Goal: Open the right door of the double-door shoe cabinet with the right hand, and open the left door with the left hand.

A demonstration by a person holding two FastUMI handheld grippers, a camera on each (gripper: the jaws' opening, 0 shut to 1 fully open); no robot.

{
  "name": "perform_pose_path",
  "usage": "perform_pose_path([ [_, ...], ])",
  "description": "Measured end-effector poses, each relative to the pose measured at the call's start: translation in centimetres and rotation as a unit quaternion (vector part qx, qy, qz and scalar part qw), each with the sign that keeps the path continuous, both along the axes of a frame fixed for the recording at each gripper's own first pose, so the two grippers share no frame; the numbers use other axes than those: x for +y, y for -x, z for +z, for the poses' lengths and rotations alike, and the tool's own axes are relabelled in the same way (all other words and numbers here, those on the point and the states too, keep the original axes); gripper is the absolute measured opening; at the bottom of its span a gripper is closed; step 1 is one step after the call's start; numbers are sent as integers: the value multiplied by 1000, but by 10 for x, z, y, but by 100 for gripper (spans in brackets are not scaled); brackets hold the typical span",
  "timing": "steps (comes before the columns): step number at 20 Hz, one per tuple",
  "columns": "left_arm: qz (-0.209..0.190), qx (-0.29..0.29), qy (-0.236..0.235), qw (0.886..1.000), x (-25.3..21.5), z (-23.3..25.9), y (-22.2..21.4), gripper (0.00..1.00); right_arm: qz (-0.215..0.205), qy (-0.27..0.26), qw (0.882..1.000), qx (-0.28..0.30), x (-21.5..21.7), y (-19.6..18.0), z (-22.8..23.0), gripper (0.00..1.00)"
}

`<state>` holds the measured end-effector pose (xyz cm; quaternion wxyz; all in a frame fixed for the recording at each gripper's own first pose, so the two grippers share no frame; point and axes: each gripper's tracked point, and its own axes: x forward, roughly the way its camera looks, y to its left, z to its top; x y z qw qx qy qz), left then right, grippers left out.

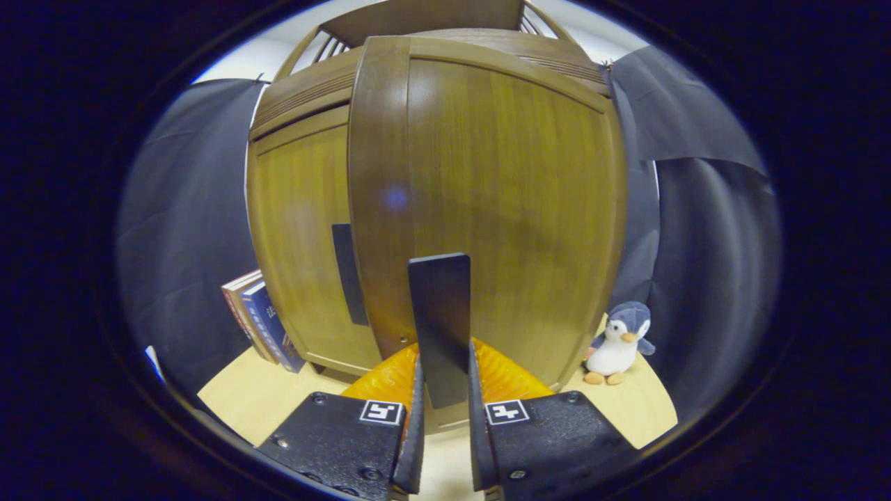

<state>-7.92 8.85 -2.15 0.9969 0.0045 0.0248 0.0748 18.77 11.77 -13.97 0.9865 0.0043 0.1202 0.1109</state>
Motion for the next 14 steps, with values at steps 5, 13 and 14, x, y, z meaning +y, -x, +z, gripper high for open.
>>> perform_pose_path([
  [5, -21, 5, 5, 1000, -10, -5, -6, 96, -11, -1, 1000, 1, -23, 23, -2, 30],
  [13, -76, 1, 14, 997, -43, -5, -21, 96, -44, -11, 999, 7, -66, 54, -6, 27],
  [14, -83, 2, 14, 996, -47, -6, -23, 96, -49, -13, 999, 8, -72, 57, -6, 26],
])
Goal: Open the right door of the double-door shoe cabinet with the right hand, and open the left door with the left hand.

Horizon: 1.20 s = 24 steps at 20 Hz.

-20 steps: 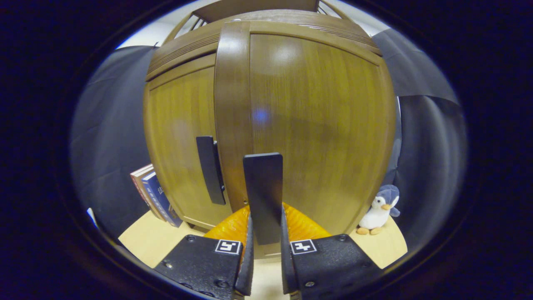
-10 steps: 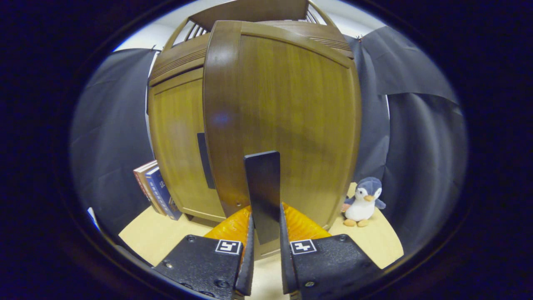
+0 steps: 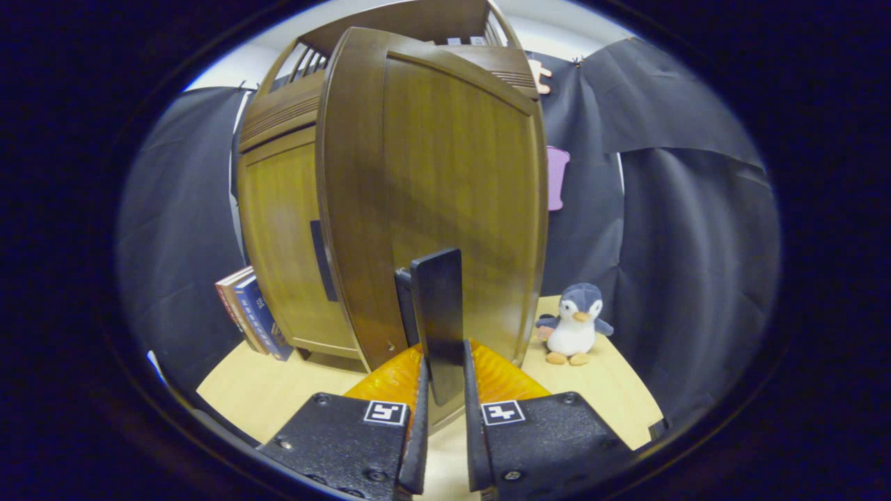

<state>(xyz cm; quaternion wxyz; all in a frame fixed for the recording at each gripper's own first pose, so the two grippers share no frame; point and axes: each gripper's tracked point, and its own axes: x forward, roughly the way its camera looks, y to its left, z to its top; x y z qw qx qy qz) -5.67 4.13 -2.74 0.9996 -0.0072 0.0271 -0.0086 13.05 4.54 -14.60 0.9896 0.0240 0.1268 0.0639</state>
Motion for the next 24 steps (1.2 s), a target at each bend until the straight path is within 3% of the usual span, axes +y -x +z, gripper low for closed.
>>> perform_pose_path([
  [5, -32, 8, 1, 999, -22, -10, -6, 96, -31, 4, 1000, -3, -33, 13, -2, 20],
  [14, -73, 11, 11, 997, -49, -18, -6, 96, -45, -22, 999, 7, -68, 20, -4, 7],
  [24, -117, 15, 14, 993, -79, -21, -19, 96, -85, -37, 996, 7, -123, 17, -3, 6],
])
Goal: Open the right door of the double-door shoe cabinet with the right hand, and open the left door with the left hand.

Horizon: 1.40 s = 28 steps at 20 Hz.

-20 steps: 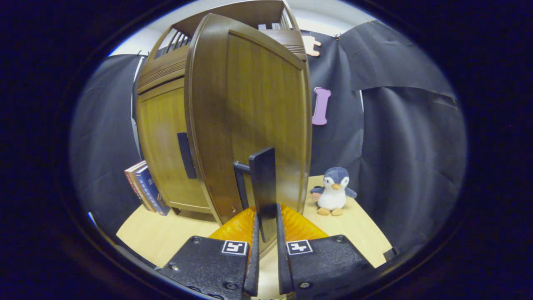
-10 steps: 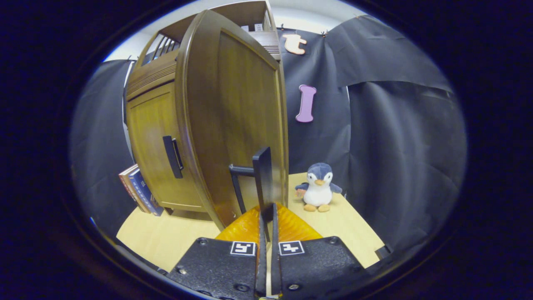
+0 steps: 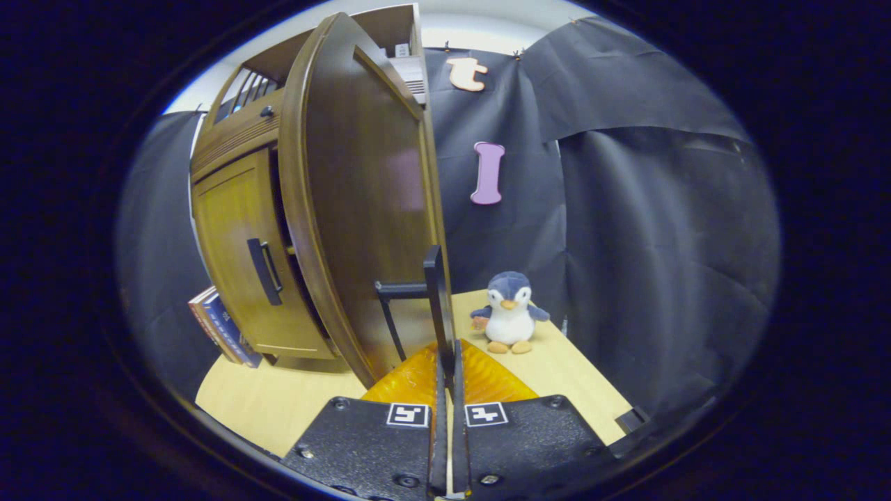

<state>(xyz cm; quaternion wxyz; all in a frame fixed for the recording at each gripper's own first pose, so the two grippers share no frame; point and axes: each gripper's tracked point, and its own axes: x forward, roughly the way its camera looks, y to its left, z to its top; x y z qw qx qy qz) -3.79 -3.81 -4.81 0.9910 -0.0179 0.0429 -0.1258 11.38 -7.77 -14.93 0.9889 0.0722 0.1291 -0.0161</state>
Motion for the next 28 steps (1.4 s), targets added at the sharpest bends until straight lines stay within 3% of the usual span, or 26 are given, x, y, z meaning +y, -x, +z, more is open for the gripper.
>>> perform_pose_path([
  [3, -20, 6, 7, 1000, -17, -4, -7, 100, 14, -2, 1000, -1, -7, -2, 1, 4],
  [8, -27, -2, 1, 1000, -34, -5, -14, 96, 38, 16, 999, 2, -21, -3, 1, 4],
  [12, -3, -14, 8, 1000, -39, 1, -14, 96, 68, 18, 997, 3, -40, -8, 1, 4],
  [13, 3, -16, 12, 1000, -43, 4, -13, 100, 77, 19, 997, 3, -44, -9, 2, 4],
  [19, 55, -22, 13, 998, -60, 15, -13, 97, 139, 24, 990, 6, -70, -18, 2, 2],
  [28, 106, -12, 5, 994, -79, 17, -12, 96, 211, 47, 976, 6, -71, -22, 4, 6],
])
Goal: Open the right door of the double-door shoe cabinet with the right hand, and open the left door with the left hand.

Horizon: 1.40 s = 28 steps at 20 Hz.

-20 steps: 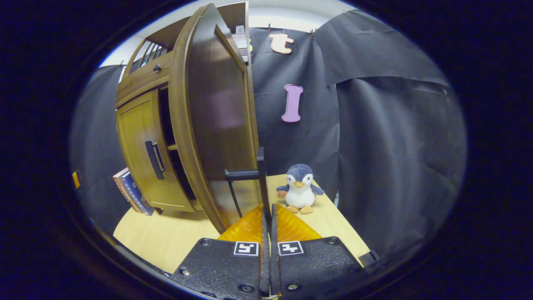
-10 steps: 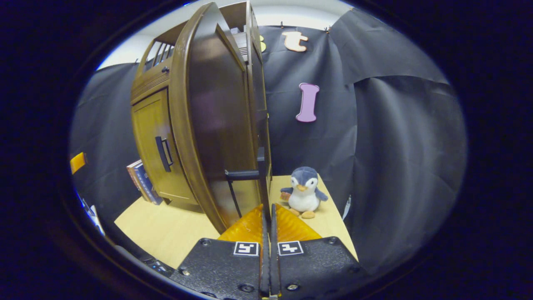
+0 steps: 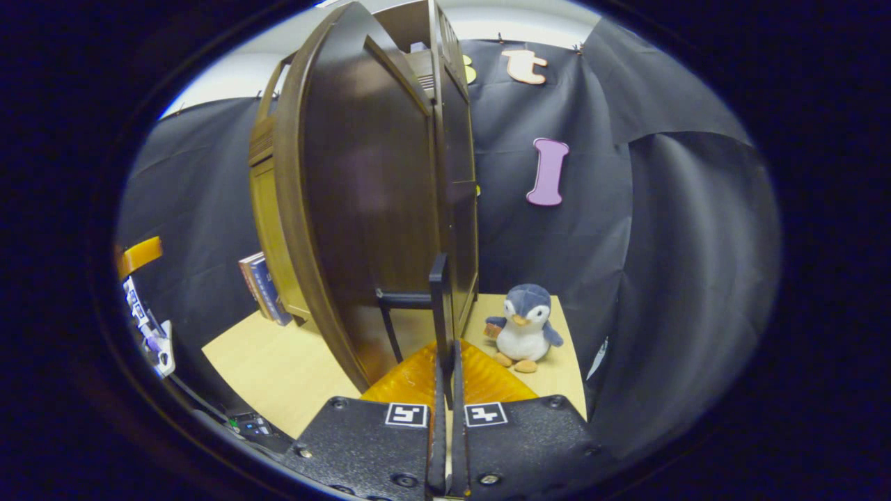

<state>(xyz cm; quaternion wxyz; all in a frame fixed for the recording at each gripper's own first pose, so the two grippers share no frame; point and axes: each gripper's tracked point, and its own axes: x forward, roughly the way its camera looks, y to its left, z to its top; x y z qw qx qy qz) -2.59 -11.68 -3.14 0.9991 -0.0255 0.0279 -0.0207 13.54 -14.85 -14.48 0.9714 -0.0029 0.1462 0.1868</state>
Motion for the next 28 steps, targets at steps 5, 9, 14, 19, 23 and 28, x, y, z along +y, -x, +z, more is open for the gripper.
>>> perform_pose_path([
  [5, 6, -4, -9, 1000, 6, 5, -5, 96, -1, 5, 1000, -11, -17, 25, 20, 17],
  [9, -1, -5, -14, 1000, 15, 5, -15, 96, -29, 30, 998, -50, -19, 54, 60, 50],
  [14, -7, -5, -13, 1000, 36, 3, -26, 96, -66, 38, 993, -87, 3, 88, 100, 86],
  [19, -2, -9, -17, 1000, 61, 1, -32, 96, -93, 10, 990, -104, 58, 102, 119, 96],
  [23, 1, -6, -17, 1000, 75, -8, -33, 96, -120, 2, 987, -107, 106, 103, 103, 96],
  [28, 2, -7, -23, 1000, 85, -18, -36, 96, -118, -4, 990, -73, 155, 114, 71, 96],
])
